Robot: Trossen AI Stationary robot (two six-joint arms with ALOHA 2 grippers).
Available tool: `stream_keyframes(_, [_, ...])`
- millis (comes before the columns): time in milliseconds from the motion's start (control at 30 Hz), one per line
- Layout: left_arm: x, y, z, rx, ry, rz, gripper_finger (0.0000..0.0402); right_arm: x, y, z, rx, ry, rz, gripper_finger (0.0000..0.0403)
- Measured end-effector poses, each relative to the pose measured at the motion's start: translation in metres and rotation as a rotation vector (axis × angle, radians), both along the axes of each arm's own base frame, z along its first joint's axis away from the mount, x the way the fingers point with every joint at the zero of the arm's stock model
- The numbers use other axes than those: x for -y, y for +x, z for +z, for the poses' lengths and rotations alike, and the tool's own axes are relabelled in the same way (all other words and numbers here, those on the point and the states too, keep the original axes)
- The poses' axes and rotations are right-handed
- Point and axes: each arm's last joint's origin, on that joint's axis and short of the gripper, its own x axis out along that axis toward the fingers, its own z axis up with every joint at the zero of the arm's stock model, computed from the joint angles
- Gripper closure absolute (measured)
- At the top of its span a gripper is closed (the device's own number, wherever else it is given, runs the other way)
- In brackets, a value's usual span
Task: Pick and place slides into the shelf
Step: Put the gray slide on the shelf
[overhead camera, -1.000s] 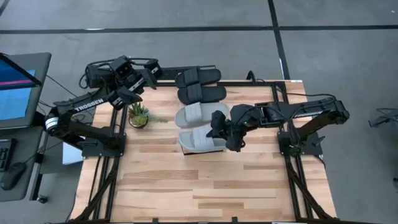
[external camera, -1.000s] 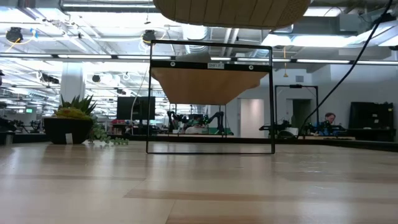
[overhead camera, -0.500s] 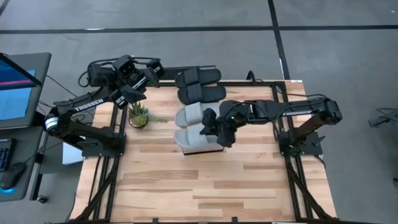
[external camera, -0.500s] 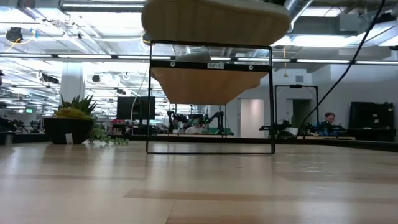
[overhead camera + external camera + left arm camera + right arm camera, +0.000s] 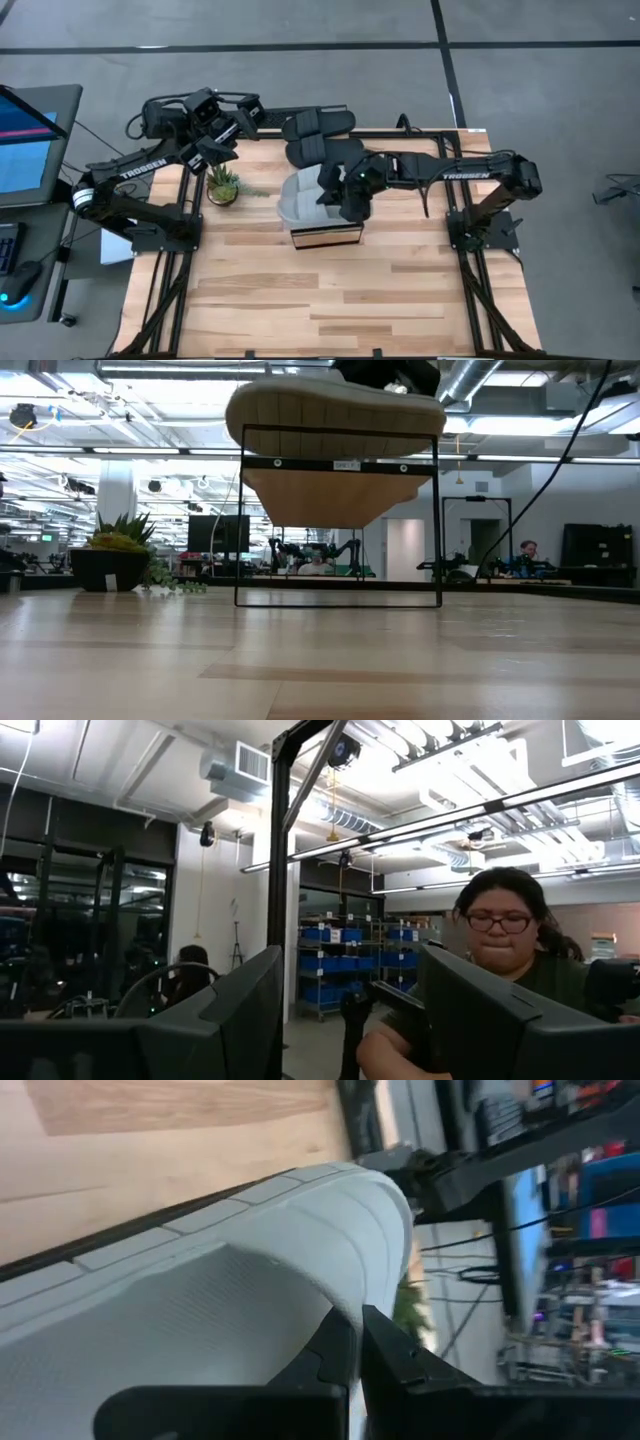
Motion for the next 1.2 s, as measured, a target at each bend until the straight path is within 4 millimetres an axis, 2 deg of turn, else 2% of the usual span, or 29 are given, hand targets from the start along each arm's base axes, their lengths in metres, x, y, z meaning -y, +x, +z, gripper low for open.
stream_keyframes(400, [-0.001, 0.001, -0.001, -0.015, -0.005, 0.005, 0.0182, 0.016, 0.000, -0.002, -0.008, 0.019, -0.033, 0.0403])
stream_keyframes(700, [-0.001, 0.001, -0.001, -0.014, -0.004, 0.005, 0.0182, 0.018, 0.000, -0.002, -0.011, 0.020, -0.038, 0.0403])
stream_keyframes(1200, [-0.001, 0.001, -0.001, -0.016, -0.004, 0.005, 0.0182, 0.019, 0.011, -0.018, -0.054, 0.027, -0.042, 0.0398])
